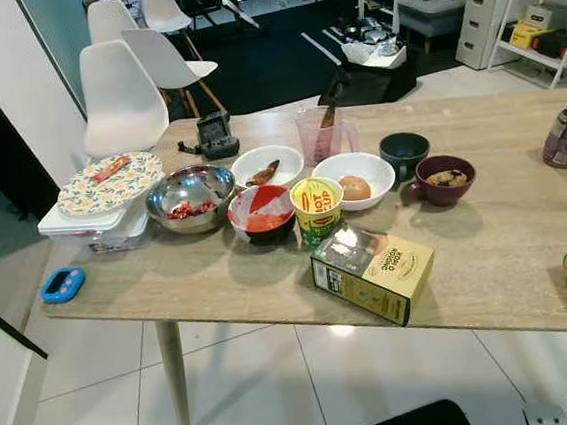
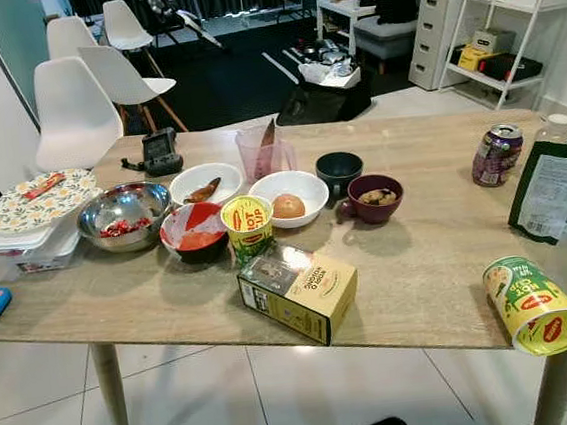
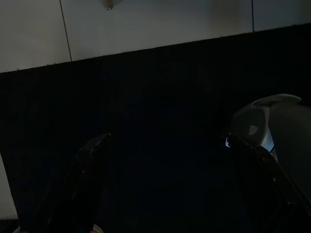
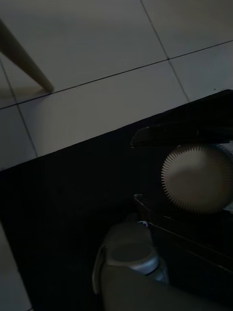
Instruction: Restocking fridge
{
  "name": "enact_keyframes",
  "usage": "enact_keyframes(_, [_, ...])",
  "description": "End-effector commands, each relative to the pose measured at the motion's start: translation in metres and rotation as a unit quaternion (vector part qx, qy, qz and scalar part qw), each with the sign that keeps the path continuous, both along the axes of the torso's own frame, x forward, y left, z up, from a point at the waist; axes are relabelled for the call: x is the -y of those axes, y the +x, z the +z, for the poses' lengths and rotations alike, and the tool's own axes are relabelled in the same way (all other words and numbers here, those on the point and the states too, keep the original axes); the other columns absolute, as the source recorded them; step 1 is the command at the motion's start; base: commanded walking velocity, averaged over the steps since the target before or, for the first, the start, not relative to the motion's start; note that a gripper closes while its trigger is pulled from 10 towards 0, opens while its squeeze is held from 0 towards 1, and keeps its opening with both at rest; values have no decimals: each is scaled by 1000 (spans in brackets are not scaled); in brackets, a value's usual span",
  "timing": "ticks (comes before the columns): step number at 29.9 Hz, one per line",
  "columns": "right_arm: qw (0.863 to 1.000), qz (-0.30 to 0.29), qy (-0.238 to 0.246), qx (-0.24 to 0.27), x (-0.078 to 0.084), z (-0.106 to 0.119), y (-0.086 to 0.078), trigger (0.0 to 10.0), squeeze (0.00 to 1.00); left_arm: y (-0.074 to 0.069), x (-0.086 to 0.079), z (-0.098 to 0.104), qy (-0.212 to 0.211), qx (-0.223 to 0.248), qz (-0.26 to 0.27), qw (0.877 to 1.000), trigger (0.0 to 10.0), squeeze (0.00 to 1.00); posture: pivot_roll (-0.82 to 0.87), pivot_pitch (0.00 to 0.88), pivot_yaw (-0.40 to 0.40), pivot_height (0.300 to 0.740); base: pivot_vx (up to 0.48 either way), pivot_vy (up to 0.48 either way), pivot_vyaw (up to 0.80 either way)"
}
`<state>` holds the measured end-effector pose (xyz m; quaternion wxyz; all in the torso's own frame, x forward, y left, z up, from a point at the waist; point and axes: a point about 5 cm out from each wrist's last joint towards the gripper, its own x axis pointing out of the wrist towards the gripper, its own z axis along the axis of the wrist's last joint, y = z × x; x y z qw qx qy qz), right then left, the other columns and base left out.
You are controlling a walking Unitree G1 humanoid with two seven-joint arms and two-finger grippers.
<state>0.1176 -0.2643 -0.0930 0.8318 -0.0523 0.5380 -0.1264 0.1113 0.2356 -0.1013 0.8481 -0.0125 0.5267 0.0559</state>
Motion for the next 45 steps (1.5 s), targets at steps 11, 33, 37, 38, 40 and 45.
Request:
enact_keyframes(11, [1000,7,-7,8,1,4,14,10000,0,-7,4,-3,-5,-8,23,1000,10000,0,-34,0,3,740,0,0,0])
enact_keyframes(33, [1000,26,-7,-6,5,5,10,10000,0,-14,3,-5,-7,-14,31,999,10000,0,-9,0,-27,740,0,0,0])
enact_keyframes(37, [999,32,-5,-11,1,2,6,10000,0,-12,0,-3,-2,-15,25,1000,10000,0,-17,0,-20,740,0,0,0])
enact_keyframes(38, [999,34,-4,-12,0,1,5,10000,0,-11,-1,-3,-1,-15,24,1000,10000,0,-18,0,-15,740,0,0,0])
enact_keyframes(40, [999,37,-4,-15,-1,1,4,10000,0,-9,-2,-2,1,-13,20,1000,10000,0,-19,0,-9,740,0,0,0])
enact_keyframes(45, [999,36,-4,-20,-3,-1,0,10000,0,-8,-3,-2,3,-12,11,1000,10000,0,-25,0,7,740,0,0,0])
